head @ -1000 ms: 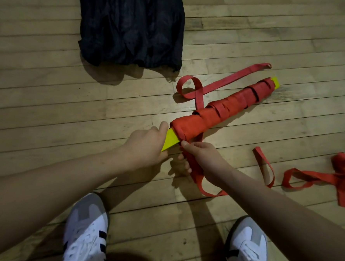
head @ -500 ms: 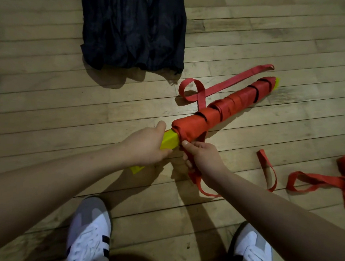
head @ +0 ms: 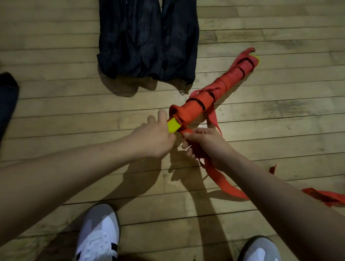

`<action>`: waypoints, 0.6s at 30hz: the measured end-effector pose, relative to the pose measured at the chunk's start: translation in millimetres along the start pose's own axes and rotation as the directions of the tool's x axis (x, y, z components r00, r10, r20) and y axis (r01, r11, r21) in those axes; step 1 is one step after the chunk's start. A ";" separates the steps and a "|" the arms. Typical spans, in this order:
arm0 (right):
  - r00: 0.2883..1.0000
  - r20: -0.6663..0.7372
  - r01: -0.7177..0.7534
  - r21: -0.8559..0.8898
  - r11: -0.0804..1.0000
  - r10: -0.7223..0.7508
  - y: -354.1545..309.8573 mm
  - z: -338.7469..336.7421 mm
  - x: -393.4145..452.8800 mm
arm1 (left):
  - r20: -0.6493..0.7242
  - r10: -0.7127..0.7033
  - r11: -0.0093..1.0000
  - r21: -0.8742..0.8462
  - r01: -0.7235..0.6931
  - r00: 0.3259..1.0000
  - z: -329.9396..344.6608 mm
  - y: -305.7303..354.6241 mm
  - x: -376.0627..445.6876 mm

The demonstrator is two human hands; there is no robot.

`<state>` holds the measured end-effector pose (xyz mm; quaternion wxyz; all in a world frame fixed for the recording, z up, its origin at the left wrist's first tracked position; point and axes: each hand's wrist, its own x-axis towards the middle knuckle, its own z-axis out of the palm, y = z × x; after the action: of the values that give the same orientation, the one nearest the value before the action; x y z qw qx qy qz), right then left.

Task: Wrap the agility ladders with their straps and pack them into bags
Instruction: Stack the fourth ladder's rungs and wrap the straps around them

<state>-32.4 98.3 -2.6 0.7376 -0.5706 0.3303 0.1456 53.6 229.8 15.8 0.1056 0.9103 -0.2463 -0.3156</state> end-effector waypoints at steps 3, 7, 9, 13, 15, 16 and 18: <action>0.999 -0.033 0.007 -0.069 0.998 -0.009 1.5 2.7 4.7 | 0.046 -0.037 0.997 0.064 0.034 0.998 -10.0 3.7 2.0; 0.997 -0.081 -0.004 -0.134 0.991 -0.007 7.7 3.2 6.9 | 0.046 0.010 0.974 0.224 -0.020 0.999 -16.6 8.7 6.0; 0.997 -0.076 -0.006 -0.103 0.995 -0.002 8.7 2.1 4.3 | 0.036 0.014 0.978 0.205 -0.021 0.999 -10.8 7.7 6.9; 1.000 0.009 -0.029 -0.100 0.995 0.030 10.6 -4.4 0.8 | -0.011 -0.005 0.972 0.234 0.007 1.000 -0.8 -1.9 11.5; 0.998 0.021 -0.058 -0.132 0.990 0.062 10.7 -7.8 1.3 | -0.016 0.016 0.966 0.258 -0.011 1.000 -0.1 -7.0 14.9; 0.997 0.021 -0.077 -0.130 0.989 0.080 10.6 -9.7 2.0 | 0.004 0.016 0.970 0.242 -0.017 1.000 -0.1 -8.1 16.2; 0.995 0.024 -0.093 -0.125 0.988 0.097 11.3 -12.8 3.3 | 0.064 0.014 0.982 0.185 -0.026 0.998 0.2 -10.3 17.3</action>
<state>-40.8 89.2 -14.8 0.6979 -0.5967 0.3362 0.2094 69.1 229.7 3.0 0.0155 0.9034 -0.2870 -0.3182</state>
